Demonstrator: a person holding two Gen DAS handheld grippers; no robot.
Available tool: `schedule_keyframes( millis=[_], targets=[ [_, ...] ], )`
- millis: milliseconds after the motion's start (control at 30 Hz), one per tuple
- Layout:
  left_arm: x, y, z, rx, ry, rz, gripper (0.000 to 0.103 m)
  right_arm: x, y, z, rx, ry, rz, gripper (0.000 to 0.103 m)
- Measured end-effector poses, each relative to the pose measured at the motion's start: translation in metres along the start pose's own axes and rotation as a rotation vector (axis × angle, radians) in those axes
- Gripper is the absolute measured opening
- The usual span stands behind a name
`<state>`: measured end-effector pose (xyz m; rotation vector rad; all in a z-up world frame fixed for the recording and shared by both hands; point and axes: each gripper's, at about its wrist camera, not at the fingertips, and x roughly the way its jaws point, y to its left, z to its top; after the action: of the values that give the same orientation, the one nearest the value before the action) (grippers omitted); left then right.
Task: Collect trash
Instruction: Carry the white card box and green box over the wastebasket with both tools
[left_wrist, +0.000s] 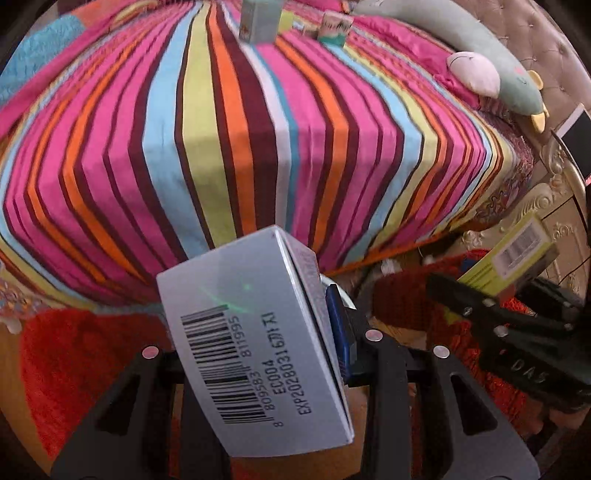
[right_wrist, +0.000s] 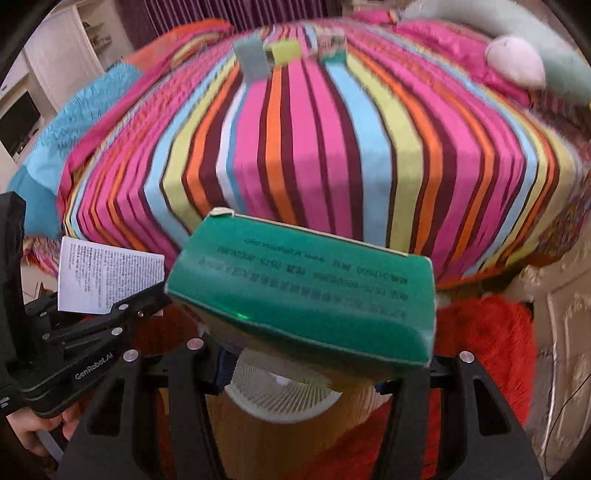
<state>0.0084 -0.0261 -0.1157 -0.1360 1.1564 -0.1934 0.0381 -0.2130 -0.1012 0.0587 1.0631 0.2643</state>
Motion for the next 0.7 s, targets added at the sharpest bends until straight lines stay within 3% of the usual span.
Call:
schedule_keyframes(
  millis=[333, 700],
  targets=[
    [0.039, 0.008, -0.018, -0.032, 0.111, 0.004, 0.033, 0.046, -0.009, -0.026, 0.079, 0.181, 0.028, 0.052],
    [0.114, 0.024, -0.032, -0.108, 0.331, -0.016, 0.033, 0.115, -0.040, -0.044, 0.304, 0.474, 0.071, 0.052]
  ],
)
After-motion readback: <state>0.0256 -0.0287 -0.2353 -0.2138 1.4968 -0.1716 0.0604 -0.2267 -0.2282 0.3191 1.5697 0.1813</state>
